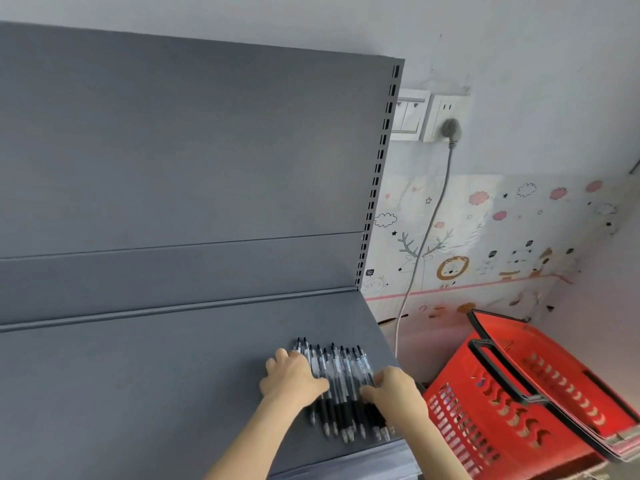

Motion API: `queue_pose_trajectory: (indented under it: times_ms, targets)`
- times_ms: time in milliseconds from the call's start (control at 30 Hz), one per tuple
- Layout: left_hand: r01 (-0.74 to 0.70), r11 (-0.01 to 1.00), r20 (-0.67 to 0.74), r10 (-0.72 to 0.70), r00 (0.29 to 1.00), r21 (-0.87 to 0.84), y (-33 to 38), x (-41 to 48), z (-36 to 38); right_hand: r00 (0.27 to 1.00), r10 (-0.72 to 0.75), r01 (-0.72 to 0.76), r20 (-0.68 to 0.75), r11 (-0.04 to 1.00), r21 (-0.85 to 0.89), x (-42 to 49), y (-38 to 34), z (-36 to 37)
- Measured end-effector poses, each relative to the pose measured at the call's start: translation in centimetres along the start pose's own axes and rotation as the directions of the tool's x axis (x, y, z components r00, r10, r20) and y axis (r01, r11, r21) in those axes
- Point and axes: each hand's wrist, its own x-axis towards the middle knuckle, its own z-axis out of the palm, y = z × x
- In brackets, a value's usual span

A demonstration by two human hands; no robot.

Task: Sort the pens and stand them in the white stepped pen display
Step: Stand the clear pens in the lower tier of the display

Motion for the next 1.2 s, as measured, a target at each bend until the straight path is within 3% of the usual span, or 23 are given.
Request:
queue_pose_trajectory:
  times_ms: [167, 400, 533, 700, 867, 1000, 1100, 1200]
  targets:
    - [0.000, 1.000, 0.005, 0.000, 1.000, -0.030, 0.6, 0.4, 0.3, 1.000, -0.016, 0.018, -0.027, 0.994, 0.108, 0.3, 1.1, -0.3]
    - [0.027, 1.000, -0.056, -0.027, 0.998, 0.009, 0.1, 0.8, 0.5, 0.999, -0.028, 0.029, -0.017, 0.999, 0.041, 0.2, 0.6, -0.3]
    - [0.078, 0.994, -0.059, -0.083, 0.995, -0.078, -2.1, 1.2, -0.7, 1.000, -0.019, 0.017, 0.007, 0.979, 0.201, 0.4, 1.2, -0.9]
    - [0.064, 0.976, -0.086, -0.084, 0.993, -0.208, -4.1, 1.4, -0.9, 0.990, -0.042, -0.043, 0.135, 0.821, 0.569, 0.6, 2.7, -2.1]
    - [0.067, 0.944, -0.095, -0.102, 0.990, -0.322, -5.3, 1.1, -0.7, 0.952, -0.146, -0.123, 0.269, 0.620, 0.775, 0.5, 1.8, -2.9]
    - [0.113, 0.821, -0.039, -0.163, 0.986, -0.559, -7.2, 0.3, -1.6, 0.917, -0.223, -0.177, 0.330, 0.514, 0.839, 0.0, -0.5, -2.2]
    - [0.138, 0.610, 0.043, -0.168, 0.985, -0.780, -8.6, -1.4, -2.9, 0.888, -0.275, -0.207, 0.369, 0.478, 0.853, -1.3, -2.6, -0.9]
    - [0.124, 0.421, 0.062, -0.158, 0.985, -0.898, -10.4, -3.3, -4.5, 0.866, -0.309, -0.224, 0.393, 0.462, 0.858, -2.7, -5.1, 0.4]
